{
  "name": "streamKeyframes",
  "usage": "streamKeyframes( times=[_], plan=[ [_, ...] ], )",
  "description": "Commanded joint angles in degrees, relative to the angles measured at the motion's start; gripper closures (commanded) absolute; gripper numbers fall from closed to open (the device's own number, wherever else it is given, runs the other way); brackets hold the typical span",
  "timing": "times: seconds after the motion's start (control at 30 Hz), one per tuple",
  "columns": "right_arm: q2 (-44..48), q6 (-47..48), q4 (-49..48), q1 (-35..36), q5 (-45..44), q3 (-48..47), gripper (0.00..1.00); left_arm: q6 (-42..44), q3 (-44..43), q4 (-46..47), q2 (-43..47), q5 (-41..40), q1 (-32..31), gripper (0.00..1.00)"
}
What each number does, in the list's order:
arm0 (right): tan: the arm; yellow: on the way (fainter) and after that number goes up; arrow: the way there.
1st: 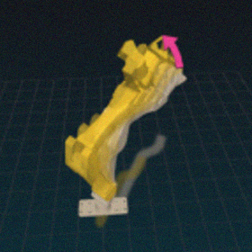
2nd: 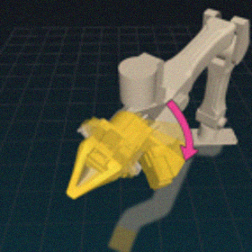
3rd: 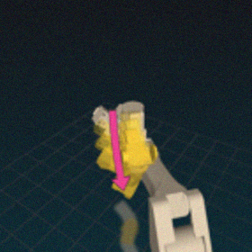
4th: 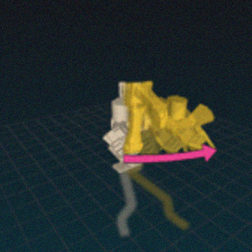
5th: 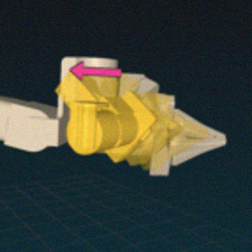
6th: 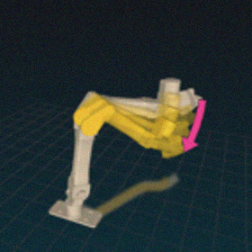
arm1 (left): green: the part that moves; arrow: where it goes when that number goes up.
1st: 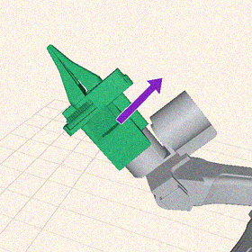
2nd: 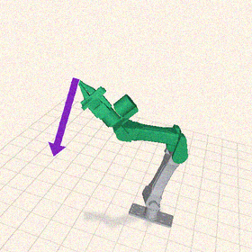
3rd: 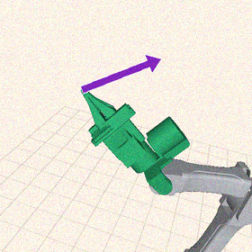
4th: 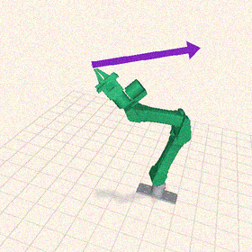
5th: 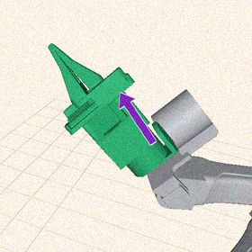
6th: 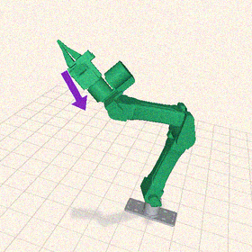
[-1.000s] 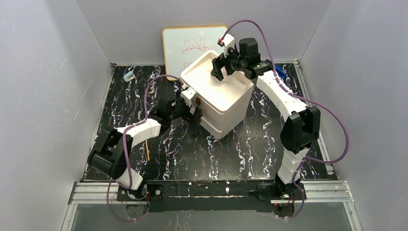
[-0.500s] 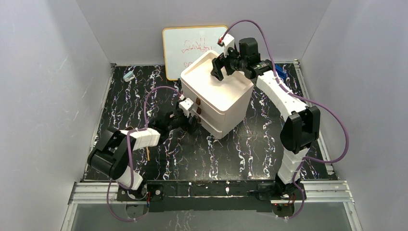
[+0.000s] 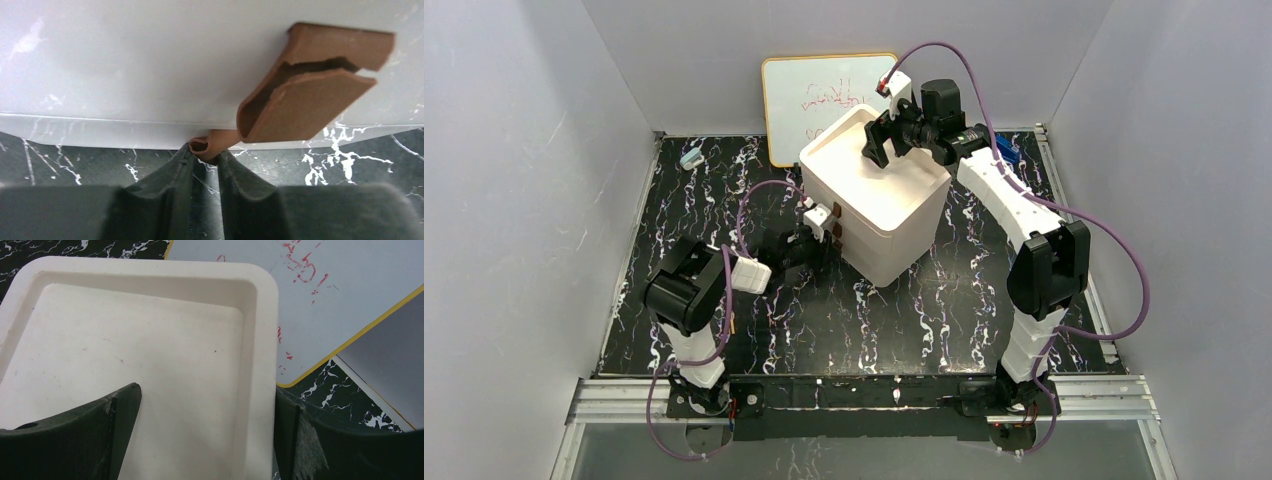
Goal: Organize the makeup
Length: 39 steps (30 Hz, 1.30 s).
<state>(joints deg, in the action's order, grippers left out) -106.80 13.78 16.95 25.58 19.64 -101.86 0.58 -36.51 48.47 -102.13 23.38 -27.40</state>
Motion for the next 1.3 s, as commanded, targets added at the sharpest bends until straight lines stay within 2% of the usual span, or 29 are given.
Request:
streamKeyframes(
  times=[0.0,0.07,0.23,0.53,0.63,0.73,0.83,1.0,1.1,1.27],
  plan=[
    [-6.3,-4.2,16.7,2.2,4.5,5.6,0.0,-0.2,-3.6,4.4,0.0,1.4,0.0,0.88],
    [-6.5,-4.2,16.8,2.2,4.6,5.5,0.0,-0.2,-4.4,4.4,0.1,2.5,0.1,1.0],
    [-6.7,-4.2,16.7,2.2,4.4,5.8,0.0,0.6,-3.0,2.2,3.6,3.8,0.4,1.0],
    [-7.3,-4.2,16.6,2.2,4.9,5.4,0.0,8.6,6.6,-15.5,19.1,-4.6,0.8,1.0],
    [-7.4,-4.2,16.6,2.3,5.2,5.3,0.0,8.6,5.6,-23.5,22.2,-8.5,1.3,1.0],
    [-7.3,-4.2,16.4,2.3,5.2,5.4,0.0,9.5,4.9,-31.1,23.4,-9.0,1.7,1.0],
    [-7.0,-4.2,16.4,2.3,5.2,5.4,0.0,11.0,2.0,-40.4,21.6,-13.4,1.8,1.0],
    [-6.2,-4.2,15.9,2.3,5.1,6.3,0.0,14.3,-7.2,-61.7,14.4,-21.4,1.8,1.0],
    [-6.4,-4.3,16.0,2.3,5.2,6.0,0.0,14.0,-9.2,-66.7,13.0,-26.0,1.8,1.0],
    [-6.7,-4.2,16.4,2.4,5.1,5.4,0.0,16.2,-9.5,-72.1,13.8,-28.9,1.8,1.0]
  ],
)
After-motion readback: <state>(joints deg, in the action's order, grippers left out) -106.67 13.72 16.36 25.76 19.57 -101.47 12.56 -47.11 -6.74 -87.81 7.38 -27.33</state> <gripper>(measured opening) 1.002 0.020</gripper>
